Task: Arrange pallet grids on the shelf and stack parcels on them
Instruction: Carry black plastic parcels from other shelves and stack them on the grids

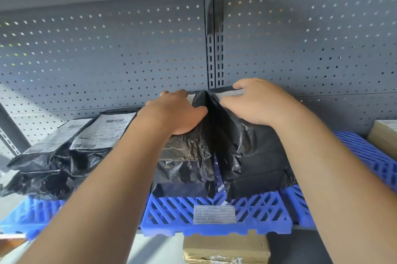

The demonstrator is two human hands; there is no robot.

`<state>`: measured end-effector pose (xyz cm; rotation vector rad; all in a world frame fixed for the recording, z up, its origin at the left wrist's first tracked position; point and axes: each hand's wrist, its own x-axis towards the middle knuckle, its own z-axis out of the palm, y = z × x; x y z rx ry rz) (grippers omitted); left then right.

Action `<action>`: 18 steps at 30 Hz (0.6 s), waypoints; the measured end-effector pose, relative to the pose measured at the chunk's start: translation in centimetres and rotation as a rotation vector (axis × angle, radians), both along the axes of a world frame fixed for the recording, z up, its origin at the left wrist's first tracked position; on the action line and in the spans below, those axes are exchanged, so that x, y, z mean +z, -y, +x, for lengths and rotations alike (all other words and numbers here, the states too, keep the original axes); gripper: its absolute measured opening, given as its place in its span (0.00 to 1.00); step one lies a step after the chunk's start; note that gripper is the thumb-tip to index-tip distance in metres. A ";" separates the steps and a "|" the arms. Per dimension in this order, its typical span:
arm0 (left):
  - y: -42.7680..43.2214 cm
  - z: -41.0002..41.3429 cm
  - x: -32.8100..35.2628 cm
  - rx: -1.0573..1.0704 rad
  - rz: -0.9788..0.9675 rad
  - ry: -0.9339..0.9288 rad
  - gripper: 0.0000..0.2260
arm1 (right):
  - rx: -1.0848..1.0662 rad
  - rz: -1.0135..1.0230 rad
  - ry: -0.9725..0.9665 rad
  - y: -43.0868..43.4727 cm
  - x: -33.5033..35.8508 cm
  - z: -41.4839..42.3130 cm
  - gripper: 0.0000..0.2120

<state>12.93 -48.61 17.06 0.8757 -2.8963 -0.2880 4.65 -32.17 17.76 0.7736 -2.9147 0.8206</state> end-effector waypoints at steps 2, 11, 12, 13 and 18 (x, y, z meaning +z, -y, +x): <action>-0.1 0.3 0.2 0.020 -0.030 -0.038 0.34 | 0.000 -0.046 -0.023 -0.1 0.3 -0.1 0.26; -1.2 1.5 0.5 -0.051 -0.042 -0.246 0.30 | -0.009 -0.060 -0.126 -0.5 0.3 0.8 0.21; -1.4 1.6 0.6 -0.060 -0.045 -0.251 0.30 | -0.013 -0.058 -0.131 -0.6 0.4 1.0 0.22; -1.4 1.7 0.6 -0.069 -0.048 -0.251 0.30 | -0.018 -0.056 -0.137 -0.6 0.4 1.3 0.23; -2.2 2.6 0.6 -0.128 -0.027 -0.244 0.28 | -0.065 -0.039 -0.153 -1.2 0.0 2.5 0.25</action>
